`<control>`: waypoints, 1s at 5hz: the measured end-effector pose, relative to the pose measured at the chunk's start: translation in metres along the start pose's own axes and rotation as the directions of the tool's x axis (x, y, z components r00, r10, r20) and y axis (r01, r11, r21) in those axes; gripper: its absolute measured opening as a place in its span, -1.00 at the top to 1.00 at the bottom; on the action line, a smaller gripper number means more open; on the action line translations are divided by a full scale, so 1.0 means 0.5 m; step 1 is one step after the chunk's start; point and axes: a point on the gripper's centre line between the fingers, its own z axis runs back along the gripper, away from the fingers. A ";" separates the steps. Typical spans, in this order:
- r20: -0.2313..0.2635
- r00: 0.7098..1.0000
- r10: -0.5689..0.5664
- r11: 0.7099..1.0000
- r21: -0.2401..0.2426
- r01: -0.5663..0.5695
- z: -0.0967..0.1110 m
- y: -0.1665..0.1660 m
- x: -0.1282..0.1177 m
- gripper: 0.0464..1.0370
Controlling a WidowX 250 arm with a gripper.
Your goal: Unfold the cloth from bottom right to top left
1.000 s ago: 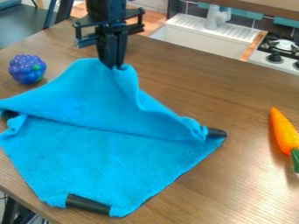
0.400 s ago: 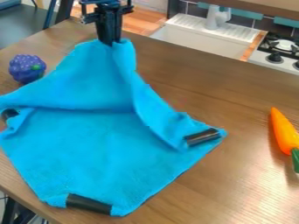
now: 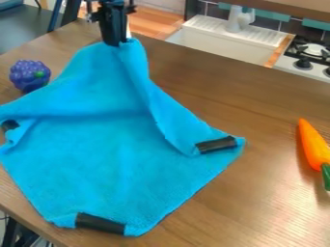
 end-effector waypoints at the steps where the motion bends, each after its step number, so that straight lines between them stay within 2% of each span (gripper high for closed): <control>1: -0.017 0.999 0.035 0.999 0.005 -0.035 -0.003 -0.013 0.015 0.99; 2: -0.080 0.992 0.102 0.995 0.025 -0.101 -0.006 -0.026 0.041 0.99; 3: -0.146 0.972 0.184 0.982 0.062 -0.176 -0.016 -0.033 0.076 0.99; 4: -0.176 0.959 0.223 0.973 0.095 -0.209 -0.027 -0.037 0.091 0.96; 5: -0.151 0.969 0.195 0.979 0.089 -0.183 -0.029 -0.036 0.099 0.67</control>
